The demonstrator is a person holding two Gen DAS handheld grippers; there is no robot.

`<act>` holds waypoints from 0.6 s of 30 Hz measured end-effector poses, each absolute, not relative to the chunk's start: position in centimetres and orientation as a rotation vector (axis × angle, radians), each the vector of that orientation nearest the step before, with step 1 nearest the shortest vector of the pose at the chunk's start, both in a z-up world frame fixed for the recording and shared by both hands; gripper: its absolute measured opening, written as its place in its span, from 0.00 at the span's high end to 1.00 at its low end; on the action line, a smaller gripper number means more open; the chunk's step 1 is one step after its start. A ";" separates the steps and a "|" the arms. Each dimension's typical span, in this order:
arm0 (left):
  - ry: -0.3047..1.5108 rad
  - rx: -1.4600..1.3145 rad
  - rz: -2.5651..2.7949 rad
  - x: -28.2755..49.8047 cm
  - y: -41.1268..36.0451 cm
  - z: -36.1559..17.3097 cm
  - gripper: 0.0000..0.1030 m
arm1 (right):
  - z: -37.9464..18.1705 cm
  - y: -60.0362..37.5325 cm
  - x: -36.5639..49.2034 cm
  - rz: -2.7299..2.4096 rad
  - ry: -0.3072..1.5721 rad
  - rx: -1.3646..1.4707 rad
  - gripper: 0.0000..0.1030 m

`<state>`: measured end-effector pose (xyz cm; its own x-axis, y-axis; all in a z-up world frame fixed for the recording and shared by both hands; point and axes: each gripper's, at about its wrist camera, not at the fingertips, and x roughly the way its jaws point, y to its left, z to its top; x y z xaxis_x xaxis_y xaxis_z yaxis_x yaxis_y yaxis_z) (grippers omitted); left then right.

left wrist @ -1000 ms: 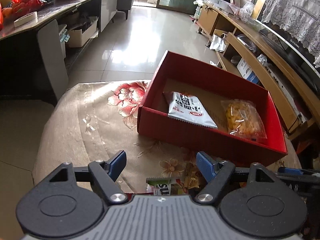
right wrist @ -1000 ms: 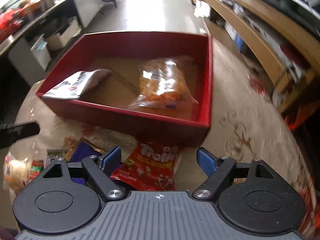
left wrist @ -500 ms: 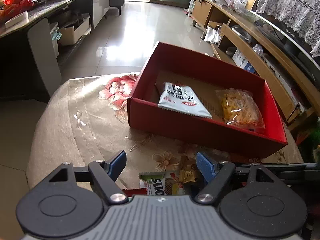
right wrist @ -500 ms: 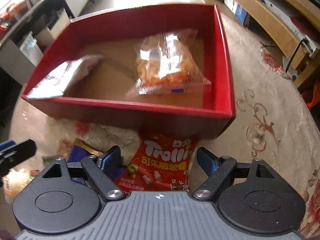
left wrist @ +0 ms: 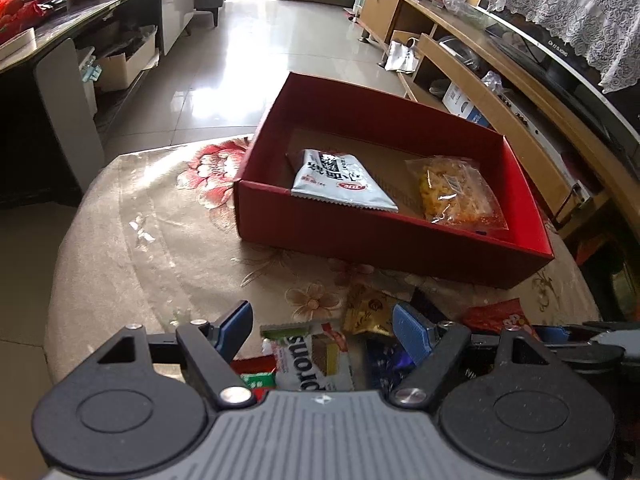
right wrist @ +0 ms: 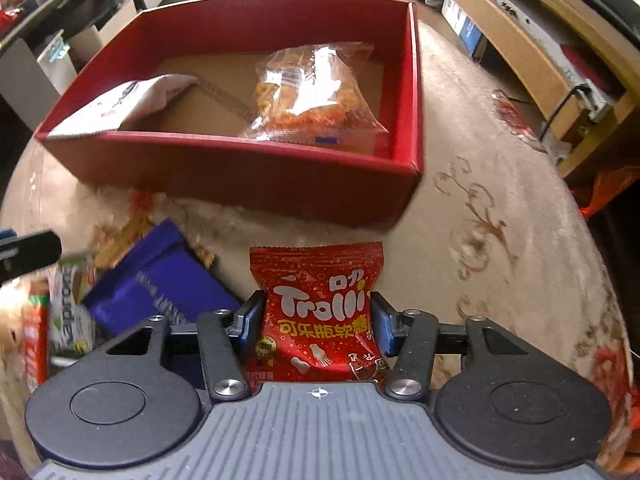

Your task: Organize snacks

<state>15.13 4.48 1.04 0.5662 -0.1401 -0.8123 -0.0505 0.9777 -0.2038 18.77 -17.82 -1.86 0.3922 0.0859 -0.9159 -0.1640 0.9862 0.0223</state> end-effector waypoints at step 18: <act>1.044 -0.381 0.032 9.6 7.7 -1.3 0.26 | 0.4 -18.3 14.4 0.219 1.099 -0.074 0.41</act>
